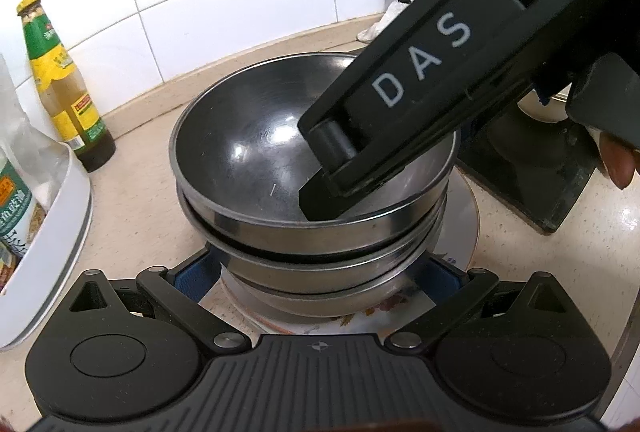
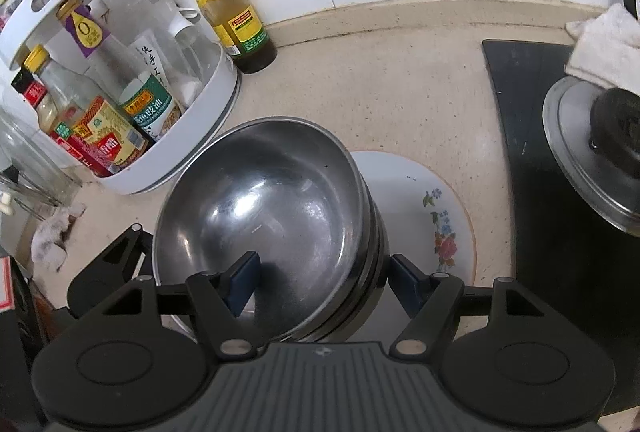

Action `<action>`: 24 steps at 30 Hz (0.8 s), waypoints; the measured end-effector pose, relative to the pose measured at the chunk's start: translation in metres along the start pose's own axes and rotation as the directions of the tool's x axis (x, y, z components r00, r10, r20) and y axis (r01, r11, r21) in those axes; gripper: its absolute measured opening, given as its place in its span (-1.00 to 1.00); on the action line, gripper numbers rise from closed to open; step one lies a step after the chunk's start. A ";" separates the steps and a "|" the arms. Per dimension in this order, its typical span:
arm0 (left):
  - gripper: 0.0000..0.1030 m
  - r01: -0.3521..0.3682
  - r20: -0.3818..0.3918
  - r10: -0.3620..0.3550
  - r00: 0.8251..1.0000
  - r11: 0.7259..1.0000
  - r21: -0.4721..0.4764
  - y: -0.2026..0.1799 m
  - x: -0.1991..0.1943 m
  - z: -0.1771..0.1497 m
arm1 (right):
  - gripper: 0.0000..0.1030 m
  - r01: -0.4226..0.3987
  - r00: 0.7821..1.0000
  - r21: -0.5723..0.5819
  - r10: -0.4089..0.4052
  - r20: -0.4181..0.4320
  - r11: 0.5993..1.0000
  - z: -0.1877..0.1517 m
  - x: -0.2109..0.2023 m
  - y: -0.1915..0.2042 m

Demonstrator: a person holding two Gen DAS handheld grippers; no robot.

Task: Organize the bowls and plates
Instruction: 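Lower the steel bowl stack onto the flower-pattern plates with both tools, then open both tools and release the steel bowl stack on the plates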

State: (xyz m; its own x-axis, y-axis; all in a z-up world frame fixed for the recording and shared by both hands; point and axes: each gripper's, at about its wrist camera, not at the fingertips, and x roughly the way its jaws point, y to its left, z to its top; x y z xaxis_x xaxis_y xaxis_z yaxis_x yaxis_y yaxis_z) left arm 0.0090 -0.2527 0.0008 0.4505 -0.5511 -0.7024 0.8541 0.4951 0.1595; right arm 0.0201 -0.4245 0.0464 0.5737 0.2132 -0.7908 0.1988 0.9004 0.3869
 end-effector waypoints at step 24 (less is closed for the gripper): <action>1.00 -0.038 0.019 0.039 0.999 0.999 -0.017 -0.007 -0.020 -0.004 | 0.31 0.017 1.000 -0.061 -0.016 0.020 0.998 -0.002 -0.012 0.010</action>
State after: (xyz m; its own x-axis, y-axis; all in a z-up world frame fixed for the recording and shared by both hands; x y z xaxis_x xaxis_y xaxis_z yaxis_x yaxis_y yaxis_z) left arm -0.0077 -0.2423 0.0110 0.4883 -0.5444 -0.6820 0.8316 0.5273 0.1744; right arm 0.0135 -0.4169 0.0585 0.5860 0.1909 -0.7875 0.1601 0.9254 0.3435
